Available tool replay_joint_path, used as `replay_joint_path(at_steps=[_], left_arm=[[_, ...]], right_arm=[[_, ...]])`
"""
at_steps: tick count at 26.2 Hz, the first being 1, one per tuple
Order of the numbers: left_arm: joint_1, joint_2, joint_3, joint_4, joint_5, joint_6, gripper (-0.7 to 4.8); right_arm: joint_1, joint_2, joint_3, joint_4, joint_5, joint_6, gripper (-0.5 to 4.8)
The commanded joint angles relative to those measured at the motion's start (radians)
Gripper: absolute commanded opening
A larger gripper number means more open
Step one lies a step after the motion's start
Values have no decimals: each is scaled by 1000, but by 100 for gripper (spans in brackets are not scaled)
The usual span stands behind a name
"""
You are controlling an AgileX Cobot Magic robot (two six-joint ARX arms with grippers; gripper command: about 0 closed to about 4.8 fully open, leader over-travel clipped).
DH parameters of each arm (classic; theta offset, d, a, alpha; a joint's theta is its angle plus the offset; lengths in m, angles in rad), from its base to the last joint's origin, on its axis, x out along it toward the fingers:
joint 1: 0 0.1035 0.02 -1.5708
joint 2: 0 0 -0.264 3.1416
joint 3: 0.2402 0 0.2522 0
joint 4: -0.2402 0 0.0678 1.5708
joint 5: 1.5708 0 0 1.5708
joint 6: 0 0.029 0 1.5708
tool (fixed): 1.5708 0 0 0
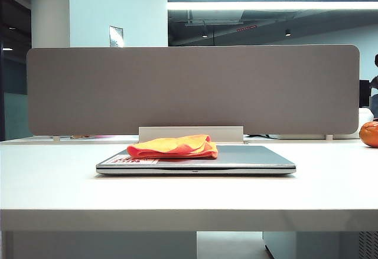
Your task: Pick up the orange rag and put it over the laptop.
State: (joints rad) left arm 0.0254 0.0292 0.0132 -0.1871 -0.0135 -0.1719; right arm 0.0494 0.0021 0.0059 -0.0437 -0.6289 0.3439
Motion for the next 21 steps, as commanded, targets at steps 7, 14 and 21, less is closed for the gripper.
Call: replay_joint_path(at_steps=[7, 14, 21], left_arm=[[0, -25, -5, -12, 0, 91, -6], [-12, -25, -5, -4, 11, 97, -6], [-12, -25, -4, 1, 14, 89, -6]], right_arm=[[-1, -2, -2, 11, 1, -3, -5], [-1, -2, -2, 10, 1, -3, -5], [-1, -2, -2, 10, 1, -3, -5]])
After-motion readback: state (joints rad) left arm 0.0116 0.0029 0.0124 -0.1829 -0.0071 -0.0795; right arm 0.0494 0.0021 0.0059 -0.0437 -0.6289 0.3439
